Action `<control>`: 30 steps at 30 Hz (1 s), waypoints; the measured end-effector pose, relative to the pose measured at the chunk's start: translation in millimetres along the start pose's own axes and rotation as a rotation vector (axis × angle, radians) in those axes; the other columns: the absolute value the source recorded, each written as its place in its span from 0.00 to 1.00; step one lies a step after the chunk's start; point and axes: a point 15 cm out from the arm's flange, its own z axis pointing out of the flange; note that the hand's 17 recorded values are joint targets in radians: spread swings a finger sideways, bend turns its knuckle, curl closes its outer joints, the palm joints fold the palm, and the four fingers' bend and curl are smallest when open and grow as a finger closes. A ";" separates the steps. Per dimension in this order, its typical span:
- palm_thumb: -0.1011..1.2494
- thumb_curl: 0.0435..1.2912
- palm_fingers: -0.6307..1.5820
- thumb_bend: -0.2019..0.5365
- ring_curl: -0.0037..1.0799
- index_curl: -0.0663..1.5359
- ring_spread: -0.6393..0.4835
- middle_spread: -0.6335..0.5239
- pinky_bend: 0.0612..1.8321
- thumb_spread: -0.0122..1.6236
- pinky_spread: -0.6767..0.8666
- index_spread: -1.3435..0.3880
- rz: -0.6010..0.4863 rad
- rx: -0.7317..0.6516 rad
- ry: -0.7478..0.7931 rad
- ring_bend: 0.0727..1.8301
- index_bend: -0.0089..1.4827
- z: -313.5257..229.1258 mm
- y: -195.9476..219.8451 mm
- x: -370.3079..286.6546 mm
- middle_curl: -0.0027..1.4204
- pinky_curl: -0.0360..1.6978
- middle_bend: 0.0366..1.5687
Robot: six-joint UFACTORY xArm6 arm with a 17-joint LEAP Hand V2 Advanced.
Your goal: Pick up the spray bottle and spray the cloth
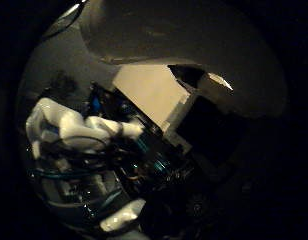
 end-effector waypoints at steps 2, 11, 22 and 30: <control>0.86 0.54 0.84 0.26 0.51 0.44 0.43 0.48 0.58 0.59 0.29 0.66 0.019 0.059 -0.085 0.79 0.78 -4.4 -18.4 -17.5 0.40 0.58 0.84; 0.86 0.54 0.84 0.25 0.51 0.45 0.43 0.48 0.58 0.58 0.29 0.66 0.087 0.260 -0.398 0.79 0.78 -15.1 -78.0 -67.2 0.40 0.58 0.85; 0.87 0.56 0.84 0.25 0.51 0.45 0.43 0.48 0.58 0.57 0.29 0.66 0.122 0.342 -0.645 0.79 0.78 28.6 -103.6 -74.6 0.40 0.59 0.85; 0.86 0.57 0.84 0.25 0.51 0.45 0.43 0.47 0.57 0.56 0.28 0.66 0.134 0.389 -0.708 0.79 0.79 58.8 -117.6 -52.9 0.40 0.59 0.84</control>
